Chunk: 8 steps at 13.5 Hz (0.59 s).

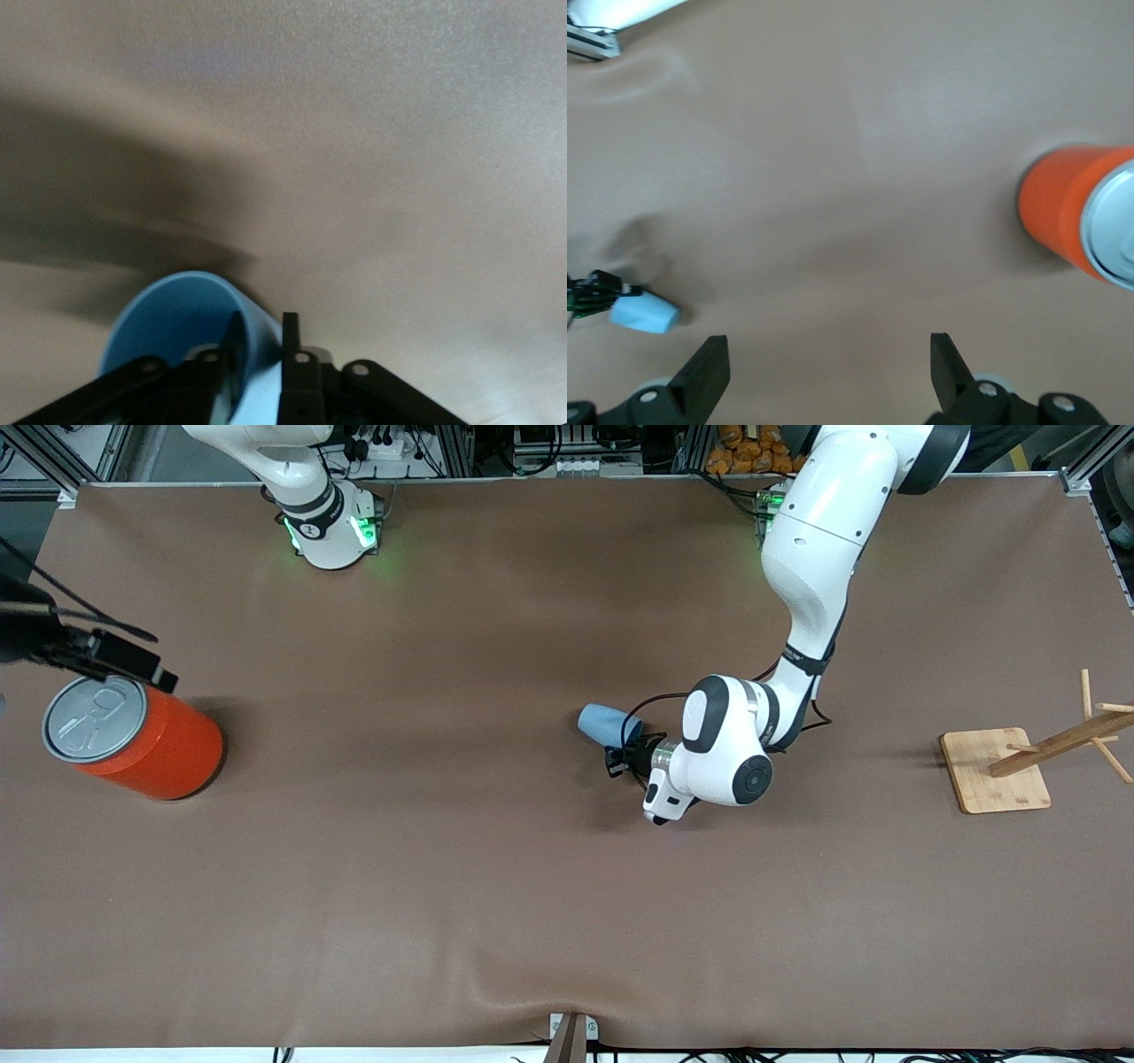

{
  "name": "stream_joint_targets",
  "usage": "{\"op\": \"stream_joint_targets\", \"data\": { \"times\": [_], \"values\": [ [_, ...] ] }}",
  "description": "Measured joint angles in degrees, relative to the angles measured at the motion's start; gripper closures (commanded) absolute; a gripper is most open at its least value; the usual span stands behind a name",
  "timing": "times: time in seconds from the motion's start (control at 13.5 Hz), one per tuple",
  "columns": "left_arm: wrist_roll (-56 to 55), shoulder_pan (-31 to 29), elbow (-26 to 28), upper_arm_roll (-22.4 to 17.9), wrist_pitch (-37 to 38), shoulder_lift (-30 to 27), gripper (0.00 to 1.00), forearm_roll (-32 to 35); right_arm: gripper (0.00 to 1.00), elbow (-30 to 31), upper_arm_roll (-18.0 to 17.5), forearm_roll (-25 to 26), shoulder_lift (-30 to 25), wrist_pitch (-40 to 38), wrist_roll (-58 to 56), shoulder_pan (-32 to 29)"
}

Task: Flip cup
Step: 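Grasp the cup rim with the left gripper while the right gripper releases and withdraws, then carry the cup with the left gripper and turn it mouth up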

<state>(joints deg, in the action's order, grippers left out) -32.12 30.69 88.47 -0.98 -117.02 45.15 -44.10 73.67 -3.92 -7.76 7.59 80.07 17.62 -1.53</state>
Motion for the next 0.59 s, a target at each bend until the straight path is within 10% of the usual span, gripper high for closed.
{"op": "stream_joint_targets", "data": {
  "times": [0.59],
  "values": [
    [-3.63, -1.60, -0.90, -3.77, 6.47, -5.75, 1.00, 6.44, 0.00, 13.92, 0.52, 4.68, -8.20, 5.22, -9.50, 0.17]
  ]
}}
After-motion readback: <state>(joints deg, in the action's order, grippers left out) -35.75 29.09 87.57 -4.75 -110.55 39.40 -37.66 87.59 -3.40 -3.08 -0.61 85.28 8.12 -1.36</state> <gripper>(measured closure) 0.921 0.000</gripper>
